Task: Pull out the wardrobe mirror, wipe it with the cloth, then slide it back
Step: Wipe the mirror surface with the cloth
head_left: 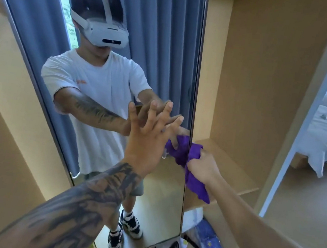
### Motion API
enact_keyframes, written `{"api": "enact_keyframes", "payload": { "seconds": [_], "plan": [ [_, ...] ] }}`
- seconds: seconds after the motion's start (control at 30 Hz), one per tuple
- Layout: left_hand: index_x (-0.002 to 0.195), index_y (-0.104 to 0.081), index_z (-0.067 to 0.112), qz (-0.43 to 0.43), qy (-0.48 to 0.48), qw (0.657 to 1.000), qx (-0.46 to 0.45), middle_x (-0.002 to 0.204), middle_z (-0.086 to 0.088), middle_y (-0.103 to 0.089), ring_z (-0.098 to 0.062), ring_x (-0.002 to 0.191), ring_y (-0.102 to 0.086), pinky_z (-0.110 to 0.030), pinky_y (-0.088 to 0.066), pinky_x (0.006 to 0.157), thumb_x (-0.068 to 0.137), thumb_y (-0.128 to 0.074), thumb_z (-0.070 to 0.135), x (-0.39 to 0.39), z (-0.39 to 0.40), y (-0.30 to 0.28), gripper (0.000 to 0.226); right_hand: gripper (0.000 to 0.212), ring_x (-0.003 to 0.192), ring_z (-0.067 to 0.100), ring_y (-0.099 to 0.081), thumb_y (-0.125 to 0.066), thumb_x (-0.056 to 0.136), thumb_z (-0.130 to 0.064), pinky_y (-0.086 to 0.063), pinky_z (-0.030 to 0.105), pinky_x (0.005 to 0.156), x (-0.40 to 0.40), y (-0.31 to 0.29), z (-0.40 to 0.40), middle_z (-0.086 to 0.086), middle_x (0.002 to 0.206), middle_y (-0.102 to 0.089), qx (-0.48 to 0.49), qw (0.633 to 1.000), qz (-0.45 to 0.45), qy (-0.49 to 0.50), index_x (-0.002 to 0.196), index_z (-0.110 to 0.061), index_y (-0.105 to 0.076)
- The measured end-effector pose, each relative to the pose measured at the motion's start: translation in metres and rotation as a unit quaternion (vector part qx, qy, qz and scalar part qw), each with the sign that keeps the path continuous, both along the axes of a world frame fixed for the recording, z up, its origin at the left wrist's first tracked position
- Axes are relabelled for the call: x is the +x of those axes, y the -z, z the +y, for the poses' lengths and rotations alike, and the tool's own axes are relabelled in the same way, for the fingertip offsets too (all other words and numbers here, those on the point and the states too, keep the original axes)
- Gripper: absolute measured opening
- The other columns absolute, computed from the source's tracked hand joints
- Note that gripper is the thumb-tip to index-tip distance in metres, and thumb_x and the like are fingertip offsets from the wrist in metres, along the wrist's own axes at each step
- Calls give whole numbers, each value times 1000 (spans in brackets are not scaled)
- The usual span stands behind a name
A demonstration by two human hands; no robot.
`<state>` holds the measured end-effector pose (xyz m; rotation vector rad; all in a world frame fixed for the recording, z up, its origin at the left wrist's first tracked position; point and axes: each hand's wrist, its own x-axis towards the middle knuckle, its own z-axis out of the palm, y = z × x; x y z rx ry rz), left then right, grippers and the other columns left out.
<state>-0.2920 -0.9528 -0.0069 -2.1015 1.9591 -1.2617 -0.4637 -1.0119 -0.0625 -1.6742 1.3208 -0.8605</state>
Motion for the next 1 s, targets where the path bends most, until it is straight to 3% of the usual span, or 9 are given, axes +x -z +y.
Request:
{"api": "enact_keyframes", "payload": {
  "seconds": [0.13,0.2,0.3,0.43,0.53,0.63,0.8,0.9,1.0],
  "plan": [
    [168,10,34,2,36,999,-15,174,-12,22,-48,157,20,-85,13,111,90,-66,60,5,4,0,112,19,69,24,-59,-51,81,4,-46,29,61,4,-87,-7,4,76,-63,-79,996,-47,21,81,-13,-59],
    [169,2,33,-1,48,999,-27,176,-13,15,-49,158,14,-85,6,113,90,-66,58,6,4,2,107,23,62,17,-56,-50,80,5,-43,27,58,5,-122,-9,-4,68,-60,-127,988,-78,25,77,-17,-56],
    [169,2,33,-15,38,999,-32,176,-15,15,-49,160,8,-85,11,112,90,-65,60,8,3,4,107,28,50,6,-49,-46,76,2,-41,21,48,7,-133,-10,-16,52,-54,-178,980,-88,33,70,-24,-52],
    [169,4,34,2,46,999,-15,176,-12,19,-49,158,17,-81,24,108,96,-61,49,6,4,0,99,24,71,16,-62,-49,81,-7,-49,30,62,20,-63,-11,-7,79,-67,-152,985,-55,56,86,-24,-64],
    [167,8,37,-3,24,1000,-12,174,-10,24,-48,158,18,-81,25,105,97,-56,58,6,1,0,97,34,91,32,-70,-45,83,2,-58,43,80,21,26,2,10,94,-74,-18,999,-4,44,103,-14,-68],
    [166,10,39,-23,12,999,-20,174,-10,25,-48,158,17,-82,28,103,92,-56,67,7,-1,0,103,35,79,28,-68,-43,82,6,-55,29,65,15,69,16,-4,76,-73,61,997,-15,42,88,-20,-66],
    [168,-1,36,-12,27,999,-26,176,-11,12,-49,157,14,-82,26,105,94,-61,58,7,-2,1,98,33,69,27,-67,-41,79,8,-53,32,61,18,-3,-10,2,70,-70,-23,999,-36,22,83,-11,-67],
    [169,-4,34,-22,28,999,-35,177,-14,8,-51,157,10,-84,20,108,89,-68,54,8,0,1,105,33,59,15,-58,-47,77,5,-45,25,53,17,-77,-18,-10,60,-60,-114,990,-68,43,69,-23,-62],
    [169,0,33,-33,32,998,-37,177,-15,10,-52,158,10,-83,23,106,93,-66,55,9,3,1,103,45,54,4,-55,-46,74,3,-44,19,51,17,-100,-16,-16,57,-59,-140,985,-97,41,69,-37,-67]
  ]
}}
